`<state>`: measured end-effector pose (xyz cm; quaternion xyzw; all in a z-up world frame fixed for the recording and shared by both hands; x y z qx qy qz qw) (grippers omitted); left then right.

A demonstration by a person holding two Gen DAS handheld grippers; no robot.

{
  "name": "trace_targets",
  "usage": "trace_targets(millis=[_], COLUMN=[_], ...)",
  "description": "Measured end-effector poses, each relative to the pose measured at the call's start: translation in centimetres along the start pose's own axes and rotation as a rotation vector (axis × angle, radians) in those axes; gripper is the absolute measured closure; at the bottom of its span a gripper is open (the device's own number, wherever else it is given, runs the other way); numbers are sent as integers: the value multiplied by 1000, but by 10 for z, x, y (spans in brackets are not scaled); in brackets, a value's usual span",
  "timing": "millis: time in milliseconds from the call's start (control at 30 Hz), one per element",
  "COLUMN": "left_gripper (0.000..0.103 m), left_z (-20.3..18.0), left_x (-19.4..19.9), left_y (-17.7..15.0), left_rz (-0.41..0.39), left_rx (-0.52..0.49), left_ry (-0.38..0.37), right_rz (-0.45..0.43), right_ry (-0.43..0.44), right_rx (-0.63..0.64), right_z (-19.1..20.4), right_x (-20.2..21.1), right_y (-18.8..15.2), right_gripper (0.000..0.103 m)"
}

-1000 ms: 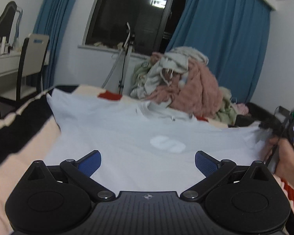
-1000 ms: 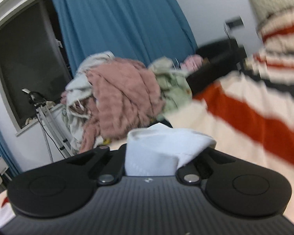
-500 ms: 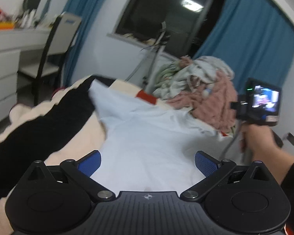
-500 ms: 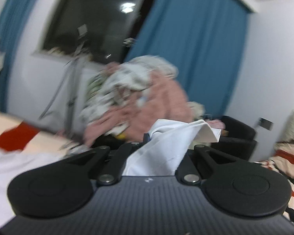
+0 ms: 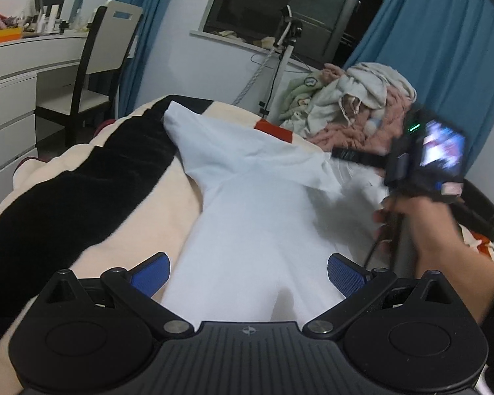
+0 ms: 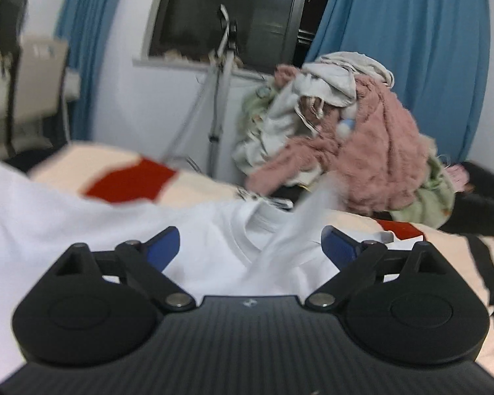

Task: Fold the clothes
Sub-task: 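Release the folded sleeve and raise the right tool, then grasp the T-shirt side edge with the left tool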

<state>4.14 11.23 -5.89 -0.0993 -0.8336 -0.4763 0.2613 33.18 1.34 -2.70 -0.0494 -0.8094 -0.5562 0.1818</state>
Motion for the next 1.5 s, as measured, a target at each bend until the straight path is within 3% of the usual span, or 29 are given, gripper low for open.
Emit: trace_targets(millis=[300,533,733,900,1033,1167,1300,1500], left_gripper=[0,0,0,1,4,15,30,40], left_z=[-20,-40,-57,-71,-83,-107,-144,-206], left_x=[17,56,89,94,94,98,104,122], left_y=[-11,-29,-44,-64,-83,-109,-142,-199], left_rz=[-17,-31,-43,10,69,120,216,328], left_rx=[-57,-95,-127,-169,-221,-303,-337,-387], left_ry=[-24,-83,-134,-157,-179,-209,-291,-453], right_rz=[-89,-115,-94,-98,-133,-187,-212,-203], right_ry=[103,140,81,20,-33,-96,-166,-235], right_rx=[-135,-221,-215,-231,-333,-476,-592,-698], right_z=[-53,-87,-90,-100,-138,-193,-239,-275], right_x=[145,284,356,391,408,431,446,448], right_y=[1,-59,-104,-117,-115,-123,-143,-178], right_gripper=[9,9,9,9,9,9,9,9])
Point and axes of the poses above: each gripper's, at about its wrist camera, not at the fingertips, and x roughly against the way its jaws point, z to its left, y to its top, the point moved 2 cm from there along -x, roughly the way its jaws point, and after that the axes turned 10 degrees about x, right-handed, at the moved point
